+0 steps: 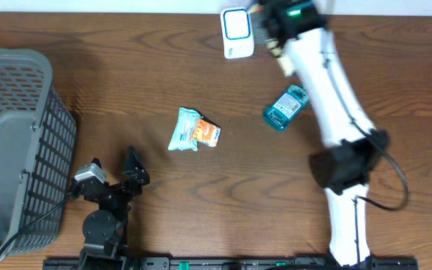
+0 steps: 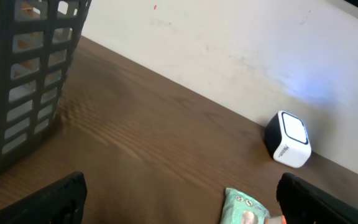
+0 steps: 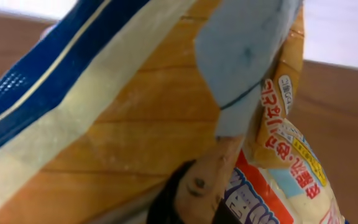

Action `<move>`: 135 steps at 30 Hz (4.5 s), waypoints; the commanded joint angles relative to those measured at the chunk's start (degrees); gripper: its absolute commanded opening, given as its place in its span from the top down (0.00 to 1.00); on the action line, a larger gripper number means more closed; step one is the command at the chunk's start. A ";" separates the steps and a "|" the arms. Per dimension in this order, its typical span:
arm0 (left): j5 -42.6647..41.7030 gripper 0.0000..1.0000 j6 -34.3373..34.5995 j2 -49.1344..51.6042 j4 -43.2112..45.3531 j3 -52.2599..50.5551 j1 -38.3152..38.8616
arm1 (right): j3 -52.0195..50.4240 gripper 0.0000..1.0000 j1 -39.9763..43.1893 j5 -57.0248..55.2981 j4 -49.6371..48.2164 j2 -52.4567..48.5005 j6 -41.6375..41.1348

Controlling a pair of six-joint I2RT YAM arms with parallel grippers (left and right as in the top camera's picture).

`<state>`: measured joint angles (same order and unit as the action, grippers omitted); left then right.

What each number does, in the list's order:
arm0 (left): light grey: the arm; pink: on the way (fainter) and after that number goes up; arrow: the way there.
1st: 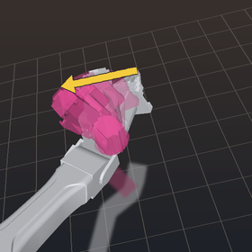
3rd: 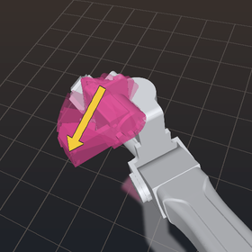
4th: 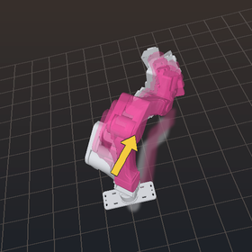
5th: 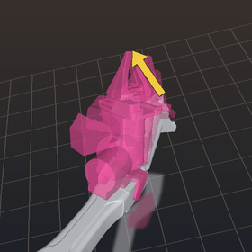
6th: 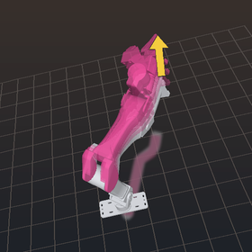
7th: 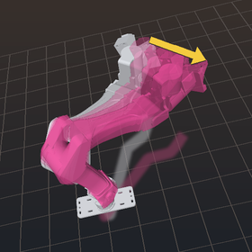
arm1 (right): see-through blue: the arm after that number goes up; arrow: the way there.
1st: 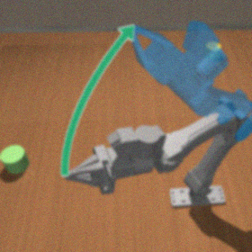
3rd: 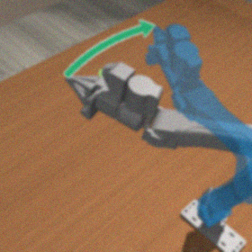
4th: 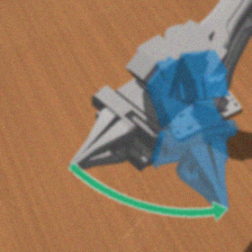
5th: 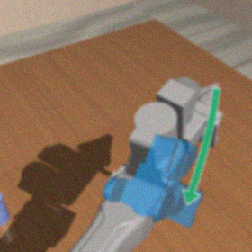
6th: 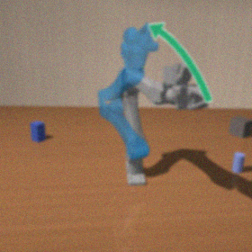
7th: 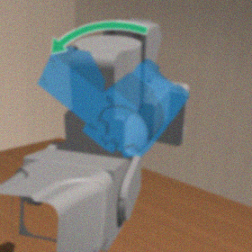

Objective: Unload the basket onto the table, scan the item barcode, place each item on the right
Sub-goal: 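Swing the right arm right and drop the snack bag at the table edge, then move the right gripper over the blue mouthwash bottle, then grasp the mouthwash bottle cap with the right gripper and lift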

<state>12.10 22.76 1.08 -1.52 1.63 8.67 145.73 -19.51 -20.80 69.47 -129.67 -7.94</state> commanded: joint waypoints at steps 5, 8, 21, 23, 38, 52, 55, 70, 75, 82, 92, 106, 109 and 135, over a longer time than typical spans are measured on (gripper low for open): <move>0.33 0.02 0.48 -0.04 -1.92 -1.16 -0.24 | -0.63 0.99 16.44 -16.63 9.68 3.28 -12.59; 0.33 0.02 0.48 -0.04 -1.92 -1.16 -0.24 | -5.97 0.99 23.63 -16.33 9.38 2.99 -19.15; 0.33 0.02 0.46 -0.04 -1.92 -1.16 -0.24 | -36.28 0.99 46.62 -13.31 -11.08 2.97 -24.83; 0.33 0.02 0.46 -0.04 -1.92 -1.16 -0.24 | -36.30 0.99 49.27 -9.62 -11.54 2.97 -24.81; 0.33 0.02 0.46 -0.04 -1.92 -1.16 -0.24 | -32.92 0.09 54.77 27.89 -8.31 16.26 -24.85; 0.33 0.02 0.48 -0.04 -1.92 -1.16 -0.24 | -33.40 0.19 39.01 35.95 -7.41 21.00 -26.23; 0.33 0.02 0.46 -0.04 -1.92 -1.16 -0.24 | -33.42 0.15 33.64 35.93 -7.34 18.51 -25.94; 0.33 0.02 0.46 -0.04 -1.92 -1.16 -0.24 | -33.42 0.14 14.40 20.63 -10.56 4.13 -29.68; 0.33 0.02 0.48 -0.04 -1.92 -1.16 -0.24 | -33.42 0.22 13.20 17.70 -10.54 3.15 -34.12; 0.33 0.02 0.48 -0.04 -1.92 -1.16 -0.24 | -34.62 0.29 13.14 13.31 -10.58 2.93 -40.24; 0.33 0.02 0.48 -0.04 -1.92 -1.16 -0.24 | -42.34 0.28 13.33 12.72 -17.03 2.89 -41.97; 0.33 0.02 0.48 -0.04 -1.92 -1.16 -0.24 | -50.71 0.39 13.79 12.46 -27.93 2.89 -45.22; 0.33 0.02 0.48 -0.04 -1.92 -1.16 -0.24 | -51.84 0.42 13.79 12.50 -29.73 2.89 -45.22; 0.33 0.02 0.48 -0.04 -1.92 -1.16 -0.24 | -51.95 0.86 13.79 16.85 -29.79 4.76 -36.61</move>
<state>12.10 22.74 1.08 -1.52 1.63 8.67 94.89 -5.69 -6.42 38.70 -124.84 -47.59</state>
